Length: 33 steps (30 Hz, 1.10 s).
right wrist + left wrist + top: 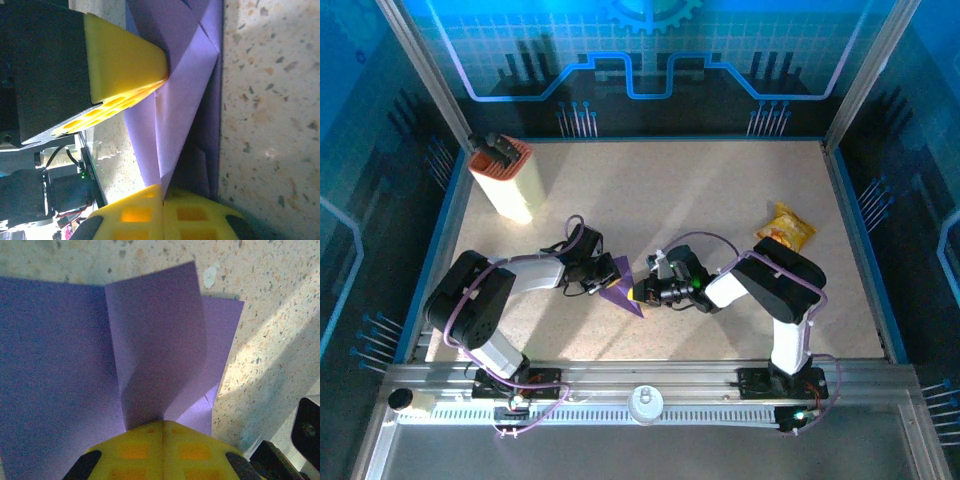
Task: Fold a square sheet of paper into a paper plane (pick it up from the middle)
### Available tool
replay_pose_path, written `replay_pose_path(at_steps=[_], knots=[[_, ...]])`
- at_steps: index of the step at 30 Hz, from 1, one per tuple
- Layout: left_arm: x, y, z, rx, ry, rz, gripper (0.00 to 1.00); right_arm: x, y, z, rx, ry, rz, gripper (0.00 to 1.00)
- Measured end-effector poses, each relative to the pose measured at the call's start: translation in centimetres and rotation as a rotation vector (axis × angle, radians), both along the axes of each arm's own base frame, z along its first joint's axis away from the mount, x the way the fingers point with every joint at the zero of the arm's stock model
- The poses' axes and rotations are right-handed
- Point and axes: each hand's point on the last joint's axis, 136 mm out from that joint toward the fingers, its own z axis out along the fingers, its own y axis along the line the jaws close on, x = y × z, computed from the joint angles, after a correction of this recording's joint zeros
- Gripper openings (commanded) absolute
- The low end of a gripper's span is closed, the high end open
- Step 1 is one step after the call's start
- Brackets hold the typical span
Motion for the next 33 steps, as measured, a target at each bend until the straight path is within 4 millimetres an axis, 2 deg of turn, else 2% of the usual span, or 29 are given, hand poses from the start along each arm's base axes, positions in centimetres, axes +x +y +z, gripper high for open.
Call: replay_pose_path(at_steps=[6, 11, 20, 25, 33], knots=[[0.0, 0.0, 0.0, 0.003, 0.0, -0.002, 0.06, -0.2, -0.4, 0.3, -0.041, -0.015, 0.007, 0.2], [0.0, 0.0, 0.0, 0.004, 0.0, -0.002, 0.06, -0.6, -0.7, 0.4, -0.09, -0.033, 0.019, 0.22], [0.0, 0.1, -0.1, 0.006, -0.001, -0.001, 0.06, -1.3, -1.2, 0.0, -0.167, -0.065, 0.038, 0.15], [0.0, 0.1, -0.1, 0.006, -0.001, -0.001, 0.06, -1.5, -1.4, 0.0, -0.186, -0.073, 0.043, 0.2], [0.0, 0.1, -0.1, 0.007, -0.001, -0.001, 0.06, -2.0, -1.4, 0.1, -0.21, -0.094, 0.072, 0.23]])
